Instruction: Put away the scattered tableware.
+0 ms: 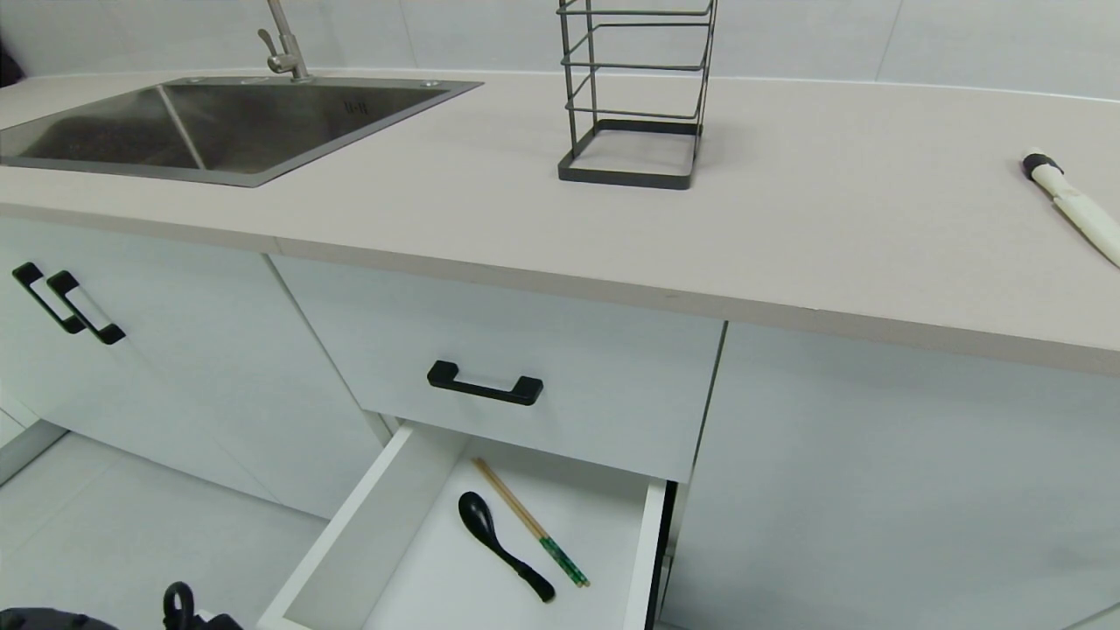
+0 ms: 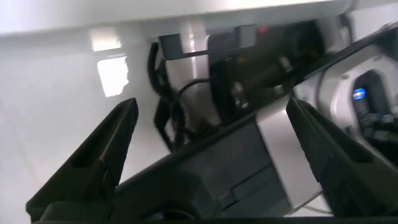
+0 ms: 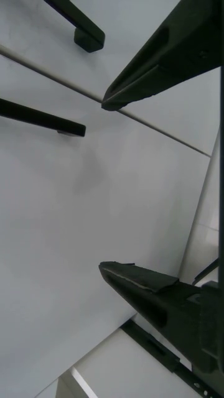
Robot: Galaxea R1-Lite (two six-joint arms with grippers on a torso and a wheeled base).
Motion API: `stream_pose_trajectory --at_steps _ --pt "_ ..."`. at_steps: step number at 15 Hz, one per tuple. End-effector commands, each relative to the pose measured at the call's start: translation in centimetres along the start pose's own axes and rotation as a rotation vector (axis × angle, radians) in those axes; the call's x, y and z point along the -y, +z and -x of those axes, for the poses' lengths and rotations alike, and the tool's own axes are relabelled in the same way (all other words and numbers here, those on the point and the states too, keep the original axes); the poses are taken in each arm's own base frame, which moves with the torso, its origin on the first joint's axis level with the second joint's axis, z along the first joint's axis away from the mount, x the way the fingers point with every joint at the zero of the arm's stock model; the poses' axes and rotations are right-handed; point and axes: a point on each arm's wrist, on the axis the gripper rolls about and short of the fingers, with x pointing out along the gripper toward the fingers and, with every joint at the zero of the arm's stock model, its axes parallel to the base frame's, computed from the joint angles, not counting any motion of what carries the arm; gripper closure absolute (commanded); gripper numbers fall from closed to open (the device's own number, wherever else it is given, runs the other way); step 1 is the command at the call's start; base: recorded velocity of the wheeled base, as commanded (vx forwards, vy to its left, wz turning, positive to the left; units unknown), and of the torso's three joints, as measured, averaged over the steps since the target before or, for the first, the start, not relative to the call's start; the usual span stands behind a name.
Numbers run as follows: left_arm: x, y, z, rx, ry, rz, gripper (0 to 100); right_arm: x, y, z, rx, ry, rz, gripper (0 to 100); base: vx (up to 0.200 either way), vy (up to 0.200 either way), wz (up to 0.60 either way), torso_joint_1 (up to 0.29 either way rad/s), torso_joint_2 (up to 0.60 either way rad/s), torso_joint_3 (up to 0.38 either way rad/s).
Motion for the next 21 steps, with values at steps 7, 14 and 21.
stream_pose_trajectory --at_steps 7,14,21 --pt "-0.5 3.3 -1.7 -0.095 0.101 -0.023 0 0.0 0.0 0.0 -0.002 0.0 -0.001 0 0.0 0.0 0.0 0.0 0.0 0.0" --pt "-1.0 5.5 -3.6 -0.007 0.128 -0.019 0 0.0 0.0 0.0 -0.002 0.0 0.0 0 0.0 0.0 0.0 0.0 0.0 0.0" --pt "-1.2 7.5 -5.0 0.114 0.126 -0.04 0 0.0 0.0 0.0 -0.002 -0.002 0.0 0 0.0 0.0 0.0 0.0 0.0 0.0"
